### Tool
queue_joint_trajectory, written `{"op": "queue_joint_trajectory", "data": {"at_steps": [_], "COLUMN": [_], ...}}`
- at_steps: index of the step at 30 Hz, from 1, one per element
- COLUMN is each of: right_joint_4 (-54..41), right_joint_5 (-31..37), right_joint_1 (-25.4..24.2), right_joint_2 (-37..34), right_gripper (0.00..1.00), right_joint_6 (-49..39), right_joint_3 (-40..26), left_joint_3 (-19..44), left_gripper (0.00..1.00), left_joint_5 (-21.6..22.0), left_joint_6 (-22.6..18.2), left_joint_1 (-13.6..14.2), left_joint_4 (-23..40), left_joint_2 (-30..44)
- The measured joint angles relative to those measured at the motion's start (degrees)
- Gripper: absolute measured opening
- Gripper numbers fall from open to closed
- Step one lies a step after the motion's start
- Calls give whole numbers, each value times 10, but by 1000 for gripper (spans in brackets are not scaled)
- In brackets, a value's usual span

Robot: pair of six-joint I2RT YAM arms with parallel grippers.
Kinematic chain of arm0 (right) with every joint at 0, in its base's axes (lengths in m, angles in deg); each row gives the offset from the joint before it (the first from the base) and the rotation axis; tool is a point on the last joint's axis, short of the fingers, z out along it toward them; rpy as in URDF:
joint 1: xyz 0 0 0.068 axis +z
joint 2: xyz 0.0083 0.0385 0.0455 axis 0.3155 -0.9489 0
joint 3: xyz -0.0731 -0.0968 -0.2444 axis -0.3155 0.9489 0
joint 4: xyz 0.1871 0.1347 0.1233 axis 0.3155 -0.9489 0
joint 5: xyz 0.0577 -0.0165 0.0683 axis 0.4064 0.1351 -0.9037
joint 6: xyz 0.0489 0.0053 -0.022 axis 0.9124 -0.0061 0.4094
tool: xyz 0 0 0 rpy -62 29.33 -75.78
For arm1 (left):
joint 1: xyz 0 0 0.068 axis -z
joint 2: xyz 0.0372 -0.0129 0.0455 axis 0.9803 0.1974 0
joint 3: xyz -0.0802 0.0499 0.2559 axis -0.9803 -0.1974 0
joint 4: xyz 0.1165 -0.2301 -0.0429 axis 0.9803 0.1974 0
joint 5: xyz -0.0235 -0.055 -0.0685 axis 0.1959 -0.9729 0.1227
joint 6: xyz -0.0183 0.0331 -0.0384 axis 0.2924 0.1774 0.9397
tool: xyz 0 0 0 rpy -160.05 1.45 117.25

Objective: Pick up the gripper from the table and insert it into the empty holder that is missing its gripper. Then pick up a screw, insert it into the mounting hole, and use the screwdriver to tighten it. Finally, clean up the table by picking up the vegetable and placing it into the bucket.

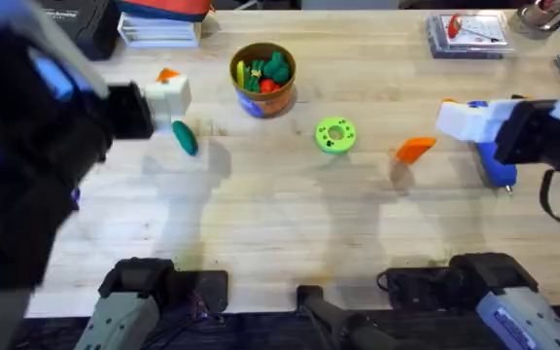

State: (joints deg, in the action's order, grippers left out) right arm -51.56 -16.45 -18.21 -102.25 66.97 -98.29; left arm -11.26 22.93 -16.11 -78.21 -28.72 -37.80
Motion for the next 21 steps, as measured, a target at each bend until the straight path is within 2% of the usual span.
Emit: {"op": "queue_joint_trajectory", "data": {"at_steps": [4, 9, 13, 18, 21], "right_joint_4": [-11, -14, -13, -13, -13], "right_joint_5": [-9, -33, -39, -42, -42], "right_joint_1": [0, 0, 0, 0, 0], "right_joint_2": [-39, -49, -49, -49, -49], "right_gripper": [994, 994, 992, 994, 994], "right_joint_6": [0, 0, 0, 0, 0], "right_joint_3": [-9, -9, -9, -9, -9], "left_joint_3": [23, 23, 23, 23, 23], "left_gripper": [963, 963, 963, 951, 783], "left_joint_5": [0, 0, 0, -1, -1], "left_joint_6": [0, 5, 59, 139, 165], "left_joint_1": [0, 0, 0, 0, 0], "left_joint_4": [0, 6, 6, 8, 24], "left_joint_2": [52, 90, 136, 231, 282]}}
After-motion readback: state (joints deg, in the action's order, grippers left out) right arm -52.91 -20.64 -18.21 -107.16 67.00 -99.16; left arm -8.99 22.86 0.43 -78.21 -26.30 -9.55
